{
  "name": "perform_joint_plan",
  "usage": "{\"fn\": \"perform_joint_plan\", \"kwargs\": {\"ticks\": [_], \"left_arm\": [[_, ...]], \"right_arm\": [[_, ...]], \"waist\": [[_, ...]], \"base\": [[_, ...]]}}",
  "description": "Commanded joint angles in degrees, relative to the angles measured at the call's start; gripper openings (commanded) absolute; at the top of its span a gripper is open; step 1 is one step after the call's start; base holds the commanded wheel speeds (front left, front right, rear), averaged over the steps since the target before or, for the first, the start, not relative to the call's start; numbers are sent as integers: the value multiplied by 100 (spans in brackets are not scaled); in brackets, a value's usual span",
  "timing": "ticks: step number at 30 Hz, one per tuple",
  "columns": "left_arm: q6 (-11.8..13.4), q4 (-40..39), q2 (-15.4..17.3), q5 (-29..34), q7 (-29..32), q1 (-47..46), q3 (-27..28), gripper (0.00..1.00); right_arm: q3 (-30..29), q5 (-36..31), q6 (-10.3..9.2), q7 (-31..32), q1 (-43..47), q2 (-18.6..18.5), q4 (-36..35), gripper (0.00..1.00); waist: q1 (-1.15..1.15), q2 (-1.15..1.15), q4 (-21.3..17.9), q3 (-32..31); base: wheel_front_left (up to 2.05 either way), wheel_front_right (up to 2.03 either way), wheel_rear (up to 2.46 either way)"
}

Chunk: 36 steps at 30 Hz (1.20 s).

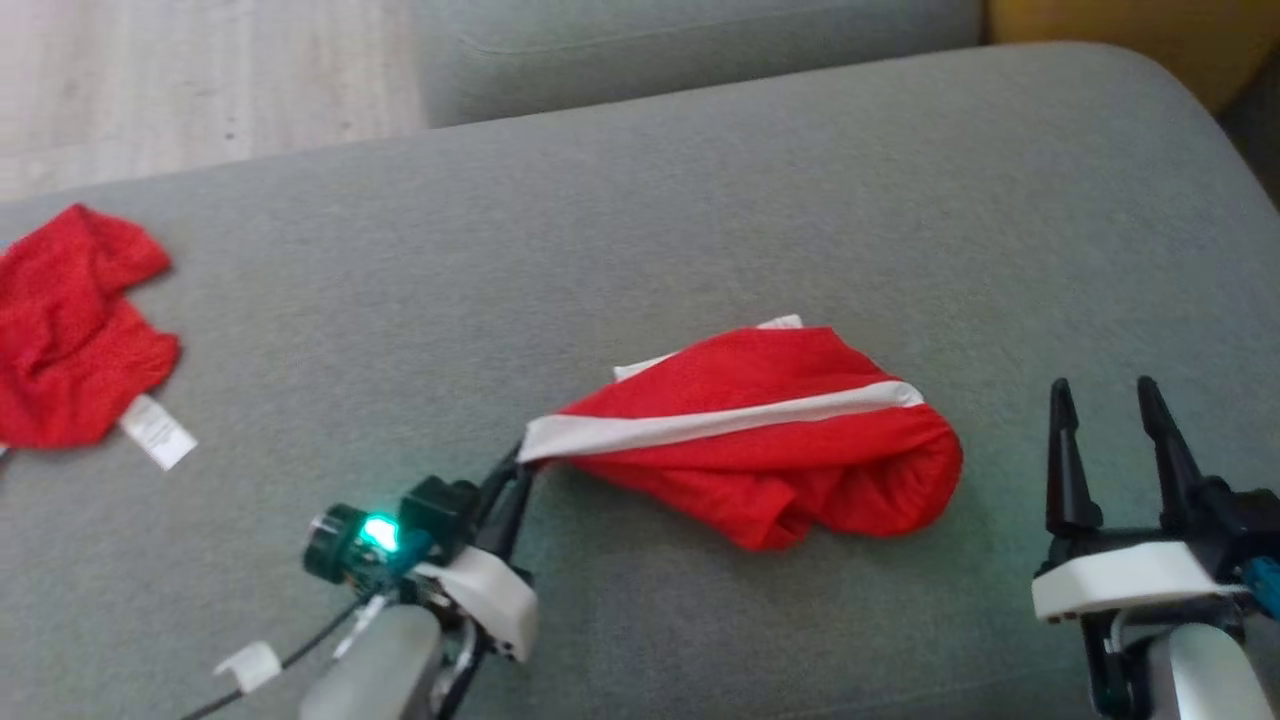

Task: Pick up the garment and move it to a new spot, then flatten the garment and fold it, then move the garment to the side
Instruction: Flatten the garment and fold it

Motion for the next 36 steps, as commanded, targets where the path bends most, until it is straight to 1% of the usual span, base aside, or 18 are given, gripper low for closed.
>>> {"fn": "perform_joint_plan", "kwargs": {"ticks": [1,6,8,10,16,18,19,20,24,29,36], "left_arm": [[78,-286,256,37,-86,-185,229,0],[184,-713,706,69,79,5,292,0],[205,-857,824,48,205,165,286,0],[218,-939,885,-2,312,360,272,0],[330,-858,835,-188,436,846,261,0],[364,-763,810,-216,390,921,261,59],[378,-721,788,-239,365,949,267,93],[386,-689,763,-270,335,970,281,100],[441,-608,743,-327,235,1017,333,100],[577,-578,811,-484,73,1149,550,100],[678,-1028,876,-761,-64,1503,883,100]], "right_arm": [[89,61,43,-85,-101,-39,-149,100],[59,97,43,-118,-47,-39,-79,100],[70,117,43,-128,-32,-39,-44,100],[90,129,43,-138,-17,-39,0,100],[140,129,43,-156,27,-39,130,100],[153,118,43,-160,37,-39,171,100],[161,113,43,-161,45,-39,185,100],[169,111,43,-163,49,-39,195,100],[185,107,43,-166,69,-39,213,100],[172,101,43,-171,122,-39,212,100],[131,87,43,-175,184,-39,158,100]], "waist": [[0,0,175,-86],[0,0,388,-195],[0,0,429,-231],[0,0,450,-261],[0,0,489,-369],[0,0,488,-423],[0,0,489,-443],[0,0,491,-462],[0,0,511,-514],[0,0,582,-612],[0,0,723,-761]], "base": [[0,0,0],[0,0,0],[0,0,0],[0,0,0],[0,0,0],[0,0,0],[0,0,0],[0,0,0],[0,0,0],[0,0,0],[0,0,0]]}}
